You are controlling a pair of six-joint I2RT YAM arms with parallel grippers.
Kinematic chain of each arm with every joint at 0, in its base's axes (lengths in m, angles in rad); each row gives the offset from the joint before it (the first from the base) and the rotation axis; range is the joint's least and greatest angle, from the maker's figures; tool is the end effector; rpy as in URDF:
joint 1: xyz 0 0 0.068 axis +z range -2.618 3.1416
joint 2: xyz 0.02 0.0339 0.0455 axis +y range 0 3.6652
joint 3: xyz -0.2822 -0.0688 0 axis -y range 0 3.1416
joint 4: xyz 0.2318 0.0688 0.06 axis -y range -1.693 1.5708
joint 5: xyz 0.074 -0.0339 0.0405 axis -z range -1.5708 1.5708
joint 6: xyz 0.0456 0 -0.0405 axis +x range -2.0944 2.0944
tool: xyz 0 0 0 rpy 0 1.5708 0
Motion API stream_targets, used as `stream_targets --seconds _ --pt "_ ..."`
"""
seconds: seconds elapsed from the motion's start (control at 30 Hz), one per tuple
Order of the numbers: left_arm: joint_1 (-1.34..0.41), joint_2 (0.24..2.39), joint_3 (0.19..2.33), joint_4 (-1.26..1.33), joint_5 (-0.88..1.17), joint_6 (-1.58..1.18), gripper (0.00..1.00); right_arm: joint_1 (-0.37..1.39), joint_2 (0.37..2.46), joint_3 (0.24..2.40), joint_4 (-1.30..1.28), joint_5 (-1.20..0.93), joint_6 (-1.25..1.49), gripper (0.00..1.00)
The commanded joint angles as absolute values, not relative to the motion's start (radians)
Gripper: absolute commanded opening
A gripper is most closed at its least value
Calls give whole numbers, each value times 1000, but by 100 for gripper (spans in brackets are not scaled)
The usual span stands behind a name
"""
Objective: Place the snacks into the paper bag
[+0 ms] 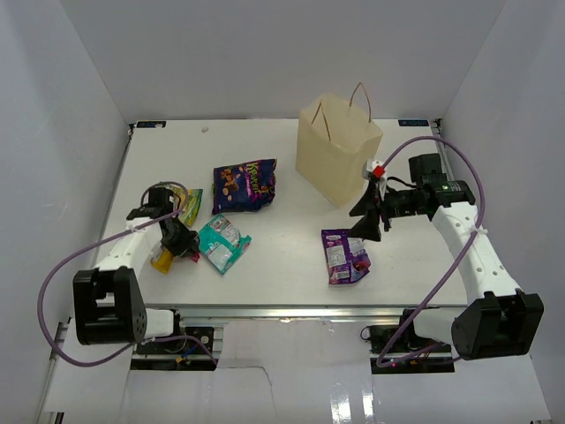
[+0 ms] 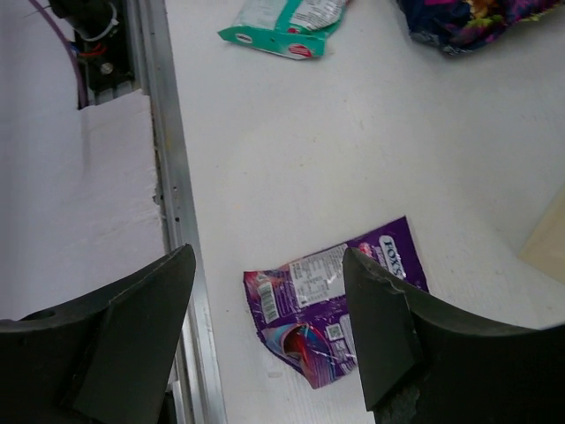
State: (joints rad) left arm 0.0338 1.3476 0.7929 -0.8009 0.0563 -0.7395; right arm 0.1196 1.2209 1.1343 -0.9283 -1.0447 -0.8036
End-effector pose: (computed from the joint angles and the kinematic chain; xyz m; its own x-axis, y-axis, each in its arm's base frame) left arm 0.2117 0.0046 0.2008 -0.7067 -0.6971 -0.1207 -0.6741 0.7153 -0.1845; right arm 0.2043 0.0643 0.3360 -0.2161 -0.3901 -0.8951 -0.9632 0.2353 0.1300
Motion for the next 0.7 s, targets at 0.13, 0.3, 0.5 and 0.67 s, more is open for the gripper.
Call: stream_targets --seconds 0.13,0.3,0.5,0.67 --pt "17 1094 752 -597 464 -650 11 304 1212 1121 -820 -1086 -631 73" --pt "-51 1026 692 -453 698 -683 10 429 1250 1104 -432 -987 -133 73" --pt "-242 1057 680 -295 669 -768 10 618 1330 1166 -189 -671 245 74" --pt "-367 1100 681 -192 615 -847 10 729 1414 1204 -147 -612 293 74"
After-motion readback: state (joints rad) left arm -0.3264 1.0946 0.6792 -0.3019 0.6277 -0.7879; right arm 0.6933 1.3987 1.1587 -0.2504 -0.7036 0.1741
